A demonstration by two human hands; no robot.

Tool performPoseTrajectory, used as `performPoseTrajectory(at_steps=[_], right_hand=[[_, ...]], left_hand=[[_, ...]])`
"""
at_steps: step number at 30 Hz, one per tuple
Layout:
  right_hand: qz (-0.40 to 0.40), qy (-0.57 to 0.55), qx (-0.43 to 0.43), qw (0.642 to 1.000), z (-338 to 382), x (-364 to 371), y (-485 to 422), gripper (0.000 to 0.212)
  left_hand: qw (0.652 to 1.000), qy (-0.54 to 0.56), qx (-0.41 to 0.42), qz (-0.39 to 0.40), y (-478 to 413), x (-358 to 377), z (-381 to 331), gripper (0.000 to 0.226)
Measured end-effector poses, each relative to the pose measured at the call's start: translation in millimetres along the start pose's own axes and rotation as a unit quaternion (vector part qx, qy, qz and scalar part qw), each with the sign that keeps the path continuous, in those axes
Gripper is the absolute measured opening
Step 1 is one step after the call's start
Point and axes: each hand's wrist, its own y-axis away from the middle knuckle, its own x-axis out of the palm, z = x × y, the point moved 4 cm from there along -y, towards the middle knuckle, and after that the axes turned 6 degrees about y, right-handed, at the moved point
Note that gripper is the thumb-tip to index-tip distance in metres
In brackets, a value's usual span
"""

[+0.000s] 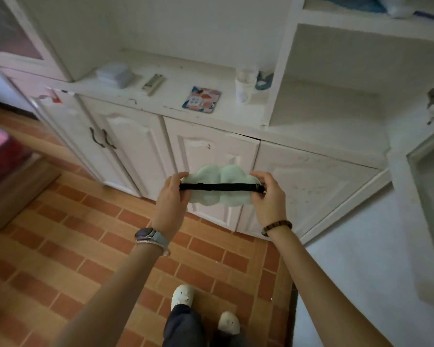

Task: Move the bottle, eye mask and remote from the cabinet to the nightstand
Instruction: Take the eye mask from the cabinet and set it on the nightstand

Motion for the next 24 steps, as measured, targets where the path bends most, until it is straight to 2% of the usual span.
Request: performPoseTrajectory(at_steps=[10,18,24], right_hand=[[0.194,-0.022,-0.074,0.978,104,151,70,0.025],[0.329,-0.006,-0.145,0.933,201,295,197,0.034],[0.416,-0.012,-0.186,0.89,268,389,294,0.036]], left_hand=[[0.979,-0.066,-0.128,-0.144,111,-159,93,0.032],[0.929,-0.096,-0.256,-0.25,250,-298,180,0.029],[0.892,-0.114,-0.303,-0.316,343,-398,225,0.031]])
